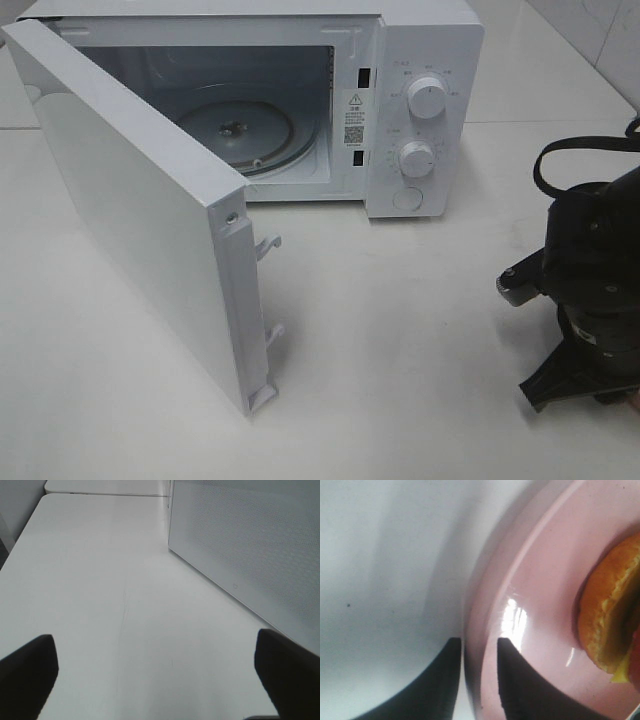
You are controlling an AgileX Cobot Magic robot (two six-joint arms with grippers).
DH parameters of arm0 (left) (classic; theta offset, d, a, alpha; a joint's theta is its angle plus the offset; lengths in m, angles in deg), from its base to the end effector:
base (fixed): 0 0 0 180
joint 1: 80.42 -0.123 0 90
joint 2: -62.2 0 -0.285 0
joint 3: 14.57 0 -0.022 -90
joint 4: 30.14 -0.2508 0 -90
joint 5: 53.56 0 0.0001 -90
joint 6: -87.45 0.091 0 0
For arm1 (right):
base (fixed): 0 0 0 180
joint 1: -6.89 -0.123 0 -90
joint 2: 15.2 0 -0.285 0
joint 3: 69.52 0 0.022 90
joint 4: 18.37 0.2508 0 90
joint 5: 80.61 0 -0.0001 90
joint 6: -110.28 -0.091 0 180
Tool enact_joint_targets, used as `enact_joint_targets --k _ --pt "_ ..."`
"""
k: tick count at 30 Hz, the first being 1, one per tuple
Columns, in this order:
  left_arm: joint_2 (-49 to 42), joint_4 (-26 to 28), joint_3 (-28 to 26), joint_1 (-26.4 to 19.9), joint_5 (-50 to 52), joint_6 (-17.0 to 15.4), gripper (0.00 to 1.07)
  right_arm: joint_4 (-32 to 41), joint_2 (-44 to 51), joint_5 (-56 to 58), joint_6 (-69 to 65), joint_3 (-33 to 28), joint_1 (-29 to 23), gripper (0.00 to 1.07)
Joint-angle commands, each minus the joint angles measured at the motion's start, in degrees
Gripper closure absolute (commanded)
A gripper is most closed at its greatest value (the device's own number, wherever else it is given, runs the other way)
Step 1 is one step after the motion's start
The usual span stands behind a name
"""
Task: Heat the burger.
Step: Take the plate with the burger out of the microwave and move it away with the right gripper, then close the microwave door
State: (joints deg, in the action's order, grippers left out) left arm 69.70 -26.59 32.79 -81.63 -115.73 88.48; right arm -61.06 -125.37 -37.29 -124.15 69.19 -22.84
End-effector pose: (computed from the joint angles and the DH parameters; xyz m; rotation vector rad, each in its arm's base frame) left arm -0.0091 -0.0052 0.2812 0.0015 2.0414 -0.0496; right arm 0.2196 0.0766 0.1007 -0.2745 2.9323 -0.7254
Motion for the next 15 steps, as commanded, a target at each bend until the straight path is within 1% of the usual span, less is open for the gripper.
enact_joint_targets --k 1,2,3,6,8,9,11,12,13,14,15 --pt "-0.29 0.06 0.29 -0.17 0.74 -0.34 0.07 2.58 2.18 -0.06 2.23 0.40 -0.11 0.57" --pt "-0.29 0.06 0.29 -0.17 0.74 -0.34 0.07 2.58 2.18 -0.06 2.23 0.40 -0.11 0.57" --pt "-0.29 0.06 0.29 -0.17 0.74 -0.34 0.07 4.18 3.78 -0.06 3.78 0.40 -0.11 0.52" --pt "-0.29 0.06 0.29 -0.17 0.74 -0.34 0.07 4.98 4.81 -0.06 4.87 0.40 -0.11 0.50" --pt "-0.29 0.06 0.29 -0.17 0.74 -0.34 0.07 8.25 9.74 -0.17 9.40 0.40 -0.11 0.46" --pt "-0.29 0.06 0.29 -0.17 0.74 -0.34 0.07 8.25 9.74 -0.17 9.40 0.40 -0.11 0.46" --pt "-0.29 0.06 0.29 -0.17 0.74 -0.34 0.07 11.40 14.09 -0.74 13.75 0.40 -0.11 0.45" --pt "-0.29 0.06 0.29 -0.17 0.74 -0.34 0.07 11.40 14.09 -0.74 13.75 0.40 -0.11 0.45" --pt "-0.29 0.06 0.29 -0.17 0.74 -0.34 0.07 13.98 17.07 -1.32 17.70 0.40 -0.11 0.43" --pt "-0.29 0.06 0.29 -0.17 0.74 -0.34 0.07 13.98 17.07 -1.32 17.70 0.40 -0.11 0.43" --pt "-0.29 0.06 0.29 -0.17 0.74 -0.34 0.07 15.87 18.79 -1.89 20.17 0.40 -0.11 0.42"
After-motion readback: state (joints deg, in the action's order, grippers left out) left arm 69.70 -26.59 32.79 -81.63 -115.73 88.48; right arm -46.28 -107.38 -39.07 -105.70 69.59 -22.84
